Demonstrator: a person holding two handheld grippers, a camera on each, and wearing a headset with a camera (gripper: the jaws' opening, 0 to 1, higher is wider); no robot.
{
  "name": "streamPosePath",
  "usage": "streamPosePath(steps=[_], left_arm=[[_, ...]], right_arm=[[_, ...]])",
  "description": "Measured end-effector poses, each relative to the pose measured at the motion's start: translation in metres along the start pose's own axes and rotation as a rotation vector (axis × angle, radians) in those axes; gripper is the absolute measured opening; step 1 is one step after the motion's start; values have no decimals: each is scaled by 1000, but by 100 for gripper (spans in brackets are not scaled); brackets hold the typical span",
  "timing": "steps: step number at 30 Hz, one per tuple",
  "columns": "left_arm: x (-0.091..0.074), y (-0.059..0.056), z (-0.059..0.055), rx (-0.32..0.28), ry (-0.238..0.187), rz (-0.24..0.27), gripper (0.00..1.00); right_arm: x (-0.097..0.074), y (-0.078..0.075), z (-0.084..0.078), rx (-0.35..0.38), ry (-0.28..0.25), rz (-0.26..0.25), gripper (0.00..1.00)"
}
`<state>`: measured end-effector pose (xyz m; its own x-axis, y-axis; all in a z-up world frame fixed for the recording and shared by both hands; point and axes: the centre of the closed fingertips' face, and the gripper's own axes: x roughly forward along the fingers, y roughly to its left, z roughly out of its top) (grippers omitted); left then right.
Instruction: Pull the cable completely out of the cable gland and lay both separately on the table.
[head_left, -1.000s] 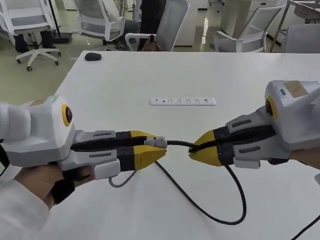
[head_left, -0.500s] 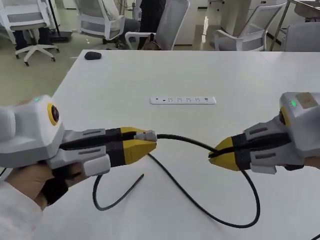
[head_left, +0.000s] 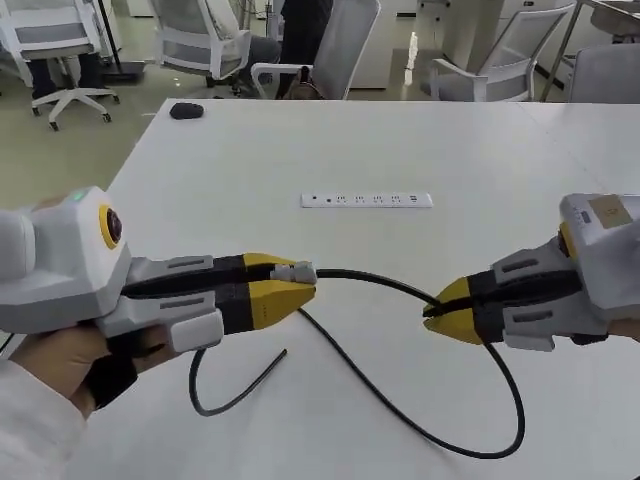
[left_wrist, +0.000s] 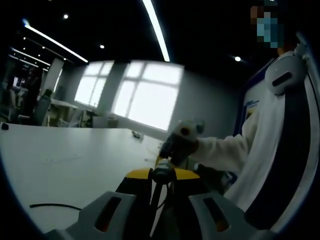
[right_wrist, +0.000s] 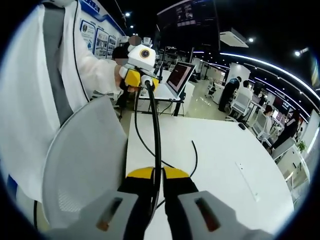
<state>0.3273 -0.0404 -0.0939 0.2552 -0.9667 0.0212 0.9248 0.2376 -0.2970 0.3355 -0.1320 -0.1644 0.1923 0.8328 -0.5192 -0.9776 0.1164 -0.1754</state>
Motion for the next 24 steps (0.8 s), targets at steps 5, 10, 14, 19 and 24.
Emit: streamPosePath(steps=[5,10,14,19,24], left_arm=[[0,1,1,-1,1,4,16],[3,0,1,0,8,0,16],[6,-1,-1,2,17,-3,16],[9,-2,-4,3,31,-5,16],[12,-4,-7,6,46,-7,16]], right_arm=[[-6,-6,18,4,-35,-27,21],[-6,-4,51,-24,-111,-8,24],[1,-1,75,-28,-180,26,23],[13,3,85,-54,-186,54,23],[24,10,89,-67,-184,93,17]])
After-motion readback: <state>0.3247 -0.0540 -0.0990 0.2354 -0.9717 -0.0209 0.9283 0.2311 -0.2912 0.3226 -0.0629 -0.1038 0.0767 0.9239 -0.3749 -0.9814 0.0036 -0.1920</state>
